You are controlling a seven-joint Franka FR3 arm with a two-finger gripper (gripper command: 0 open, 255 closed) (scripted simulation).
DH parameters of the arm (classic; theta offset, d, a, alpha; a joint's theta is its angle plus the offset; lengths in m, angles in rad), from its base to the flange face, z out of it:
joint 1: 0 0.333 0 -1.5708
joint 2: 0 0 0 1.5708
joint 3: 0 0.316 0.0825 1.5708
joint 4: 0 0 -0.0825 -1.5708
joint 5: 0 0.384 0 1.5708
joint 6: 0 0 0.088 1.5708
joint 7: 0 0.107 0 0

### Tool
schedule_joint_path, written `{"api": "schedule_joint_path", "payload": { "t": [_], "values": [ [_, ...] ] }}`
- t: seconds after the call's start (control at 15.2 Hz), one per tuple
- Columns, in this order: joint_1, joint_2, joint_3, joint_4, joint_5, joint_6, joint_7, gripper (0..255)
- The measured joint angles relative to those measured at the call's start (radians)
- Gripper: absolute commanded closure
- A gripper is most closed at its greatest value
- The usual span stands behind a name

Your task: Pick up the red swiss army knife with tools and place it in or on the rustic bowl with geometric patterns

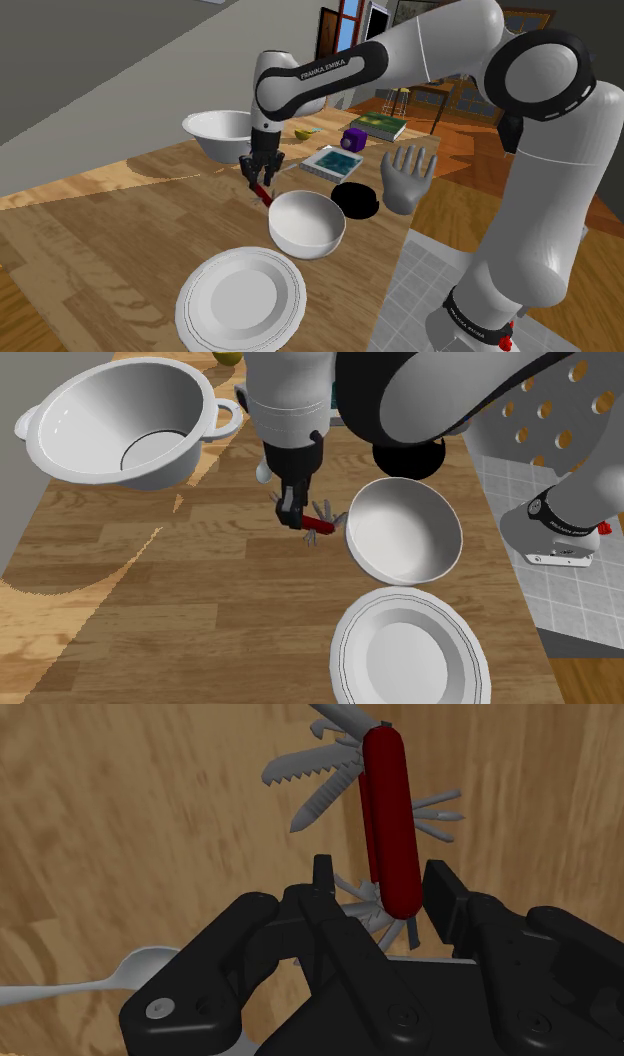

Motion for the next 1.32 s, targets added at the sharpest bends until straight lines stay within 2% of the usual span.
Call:
{"api": "schedule_joint_path", "payload": {
  "t": [1.19, 1.32],
  "values": [
    [-0.003, -0.056, 0.0, 0.168, 0.0, -0.222, 0.022, 255],
    [-0.013, -0.103, -0.005, 0.115, 0.009, -0.217, 0.004, 255]
  ]
}}
